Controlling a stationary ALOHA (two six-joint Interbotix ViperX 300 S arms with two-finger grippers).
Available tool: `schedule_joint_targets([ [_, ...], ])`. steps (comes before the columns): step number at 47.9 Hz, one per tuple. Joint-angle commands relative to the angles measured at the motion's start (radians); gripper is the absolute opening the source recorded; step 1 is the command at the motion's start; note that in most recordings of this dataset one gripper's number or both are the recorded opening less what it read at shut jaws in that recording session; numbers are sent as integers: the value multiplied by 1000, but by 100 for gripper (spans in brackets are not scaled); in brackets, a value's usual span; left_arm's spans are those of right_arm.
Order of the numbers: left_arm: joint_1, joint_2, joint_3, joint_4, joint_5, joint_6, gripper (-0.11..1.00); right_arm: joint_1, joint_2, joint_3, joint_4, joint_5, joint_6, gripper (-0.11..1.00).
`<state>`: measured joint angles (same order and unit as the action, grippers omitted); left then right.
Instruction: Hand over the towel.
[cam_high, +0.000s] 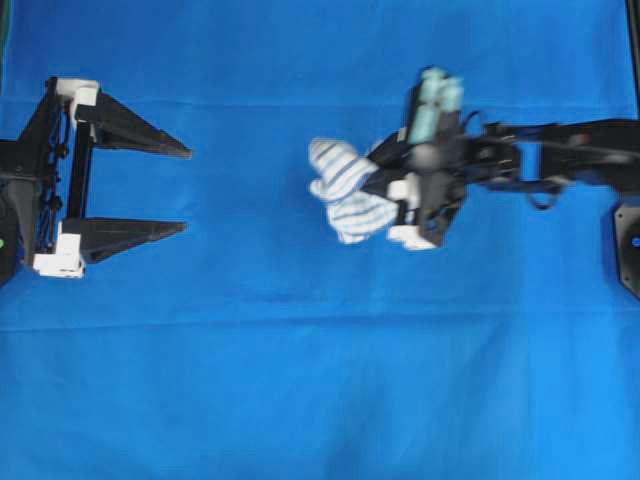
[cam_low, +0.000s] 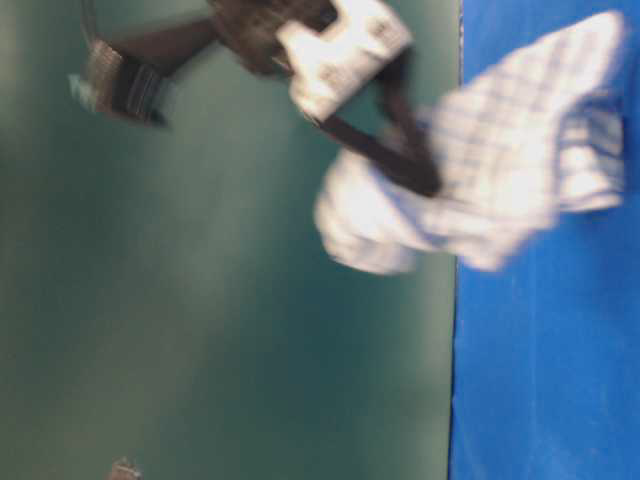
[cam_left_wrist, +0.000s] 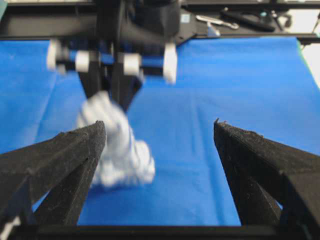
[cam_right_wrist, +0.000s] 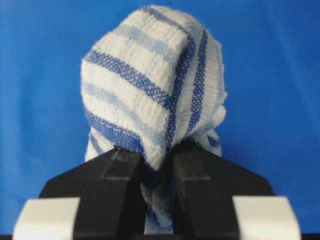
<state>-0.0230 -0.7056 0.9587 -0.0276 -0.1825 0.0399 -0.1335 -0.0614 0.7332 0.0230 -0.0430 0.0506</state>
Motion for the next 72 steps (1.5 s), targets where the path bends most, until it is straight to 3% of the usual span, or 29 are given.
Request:
schedule_joint_targets([
  [1,-3,0,-11,-2,-12,-2,92,-2,78,-55,-8,17,3,14],
  [11,-3,3,-9,-2,-14,-2,92,-2,210,-120,-11,20,3,14],
  [35,-3,3,-6,-2,-14,0,92,0,218,-124,-5,86,23,14],
  [39,-3,3,-6,-2,-14,0,92,0,210,-124,-5,98,23,35],
  [44,-3,3,-6,-2,-14,0,92,-2,163,-114,-5,106,21,64],
  [47,-3,3,-6,-2,-15,0,92,0,115,-104,-5,107,21,72],
  [61,-3,3,-6,-2,-15,2,92,20,-206,-20,-21,95,8,71],
  [72,2,3,-5,-2,-17,2,92,52,-417,92,-71,-83,8,71],
])
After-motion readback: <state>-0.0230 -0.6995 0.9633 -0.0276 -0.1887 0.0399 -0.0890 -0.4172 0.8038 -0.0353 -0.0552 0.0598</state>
